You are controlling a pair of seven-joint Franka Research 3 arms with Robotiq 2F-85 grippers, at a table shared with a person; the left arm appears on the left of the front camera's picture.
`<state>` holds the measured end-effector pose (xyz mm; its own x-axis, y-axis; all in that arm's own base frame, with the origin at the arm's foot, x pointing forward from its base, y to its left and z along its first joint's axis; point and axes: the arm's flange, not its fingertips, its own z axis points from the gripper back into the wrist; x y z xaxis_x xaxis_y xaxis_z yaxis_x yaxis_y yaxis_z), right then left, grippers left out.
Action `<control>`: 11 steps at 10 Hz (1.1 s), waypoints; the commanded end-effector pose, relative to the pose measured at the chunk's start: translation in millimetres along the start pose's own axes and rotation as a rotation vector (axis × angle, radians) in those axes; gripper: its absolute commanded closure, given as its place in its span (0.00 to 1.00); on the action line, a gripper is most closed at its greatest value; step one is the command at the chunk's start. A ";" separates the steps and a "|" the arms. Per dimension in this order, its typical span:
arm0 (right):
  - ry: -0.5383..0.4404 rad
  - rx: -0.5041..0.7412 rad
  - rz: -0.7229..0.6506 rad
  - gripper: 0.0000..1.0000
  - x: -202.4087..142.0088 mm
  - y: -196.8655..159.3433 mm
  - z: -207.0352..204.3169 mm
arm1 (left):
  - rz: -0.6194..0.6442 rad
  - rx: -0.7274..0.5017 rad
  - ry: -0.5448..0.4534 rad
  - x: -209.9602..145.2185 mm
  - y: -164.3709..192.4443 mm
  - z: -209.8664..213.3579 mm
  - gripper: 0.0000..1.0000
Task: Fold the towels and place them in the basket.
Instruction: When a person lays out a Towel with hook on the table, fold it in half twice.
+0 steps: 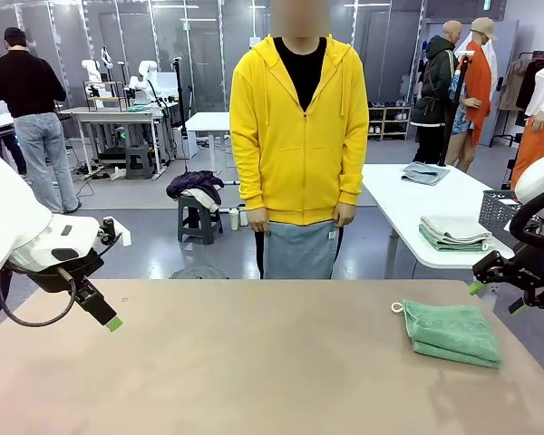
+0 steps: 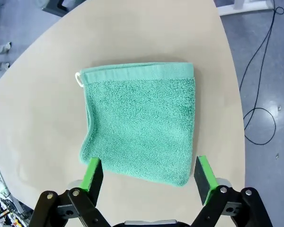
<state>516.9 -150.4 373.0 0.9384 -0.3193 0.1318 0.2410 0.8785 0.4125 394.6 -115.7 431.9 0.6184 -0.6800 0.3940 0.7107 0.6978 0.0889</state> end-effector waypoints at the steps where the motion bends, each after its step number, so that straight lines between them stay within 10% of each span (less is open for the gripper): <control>1: -0.003 0.021 0.015 0.03 1.4 -1.8 0.1 | 0.011 0.015 -0.002 1.6 -0.7 -1.1 0.00; 7: 0.000 0.000 0.000 0.03 0.0 0.0 0.0 | 0.011 0.015 -0.002 1.6 -0.7 -1.1 0.00; 11: -0.141 0.016 0.267 0.03 -55.0 14.9 43.7 | 0.024 0.058 -0.037 3.9 0.5 27.5 0.00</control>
<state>486.0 -140.7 406.9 0.9465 -0.1710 0.2737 0.0591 0.9256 0.3738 394.3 -114.6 439.6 0.6145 -0.6746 0.4090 0.7058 0.7017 0.0969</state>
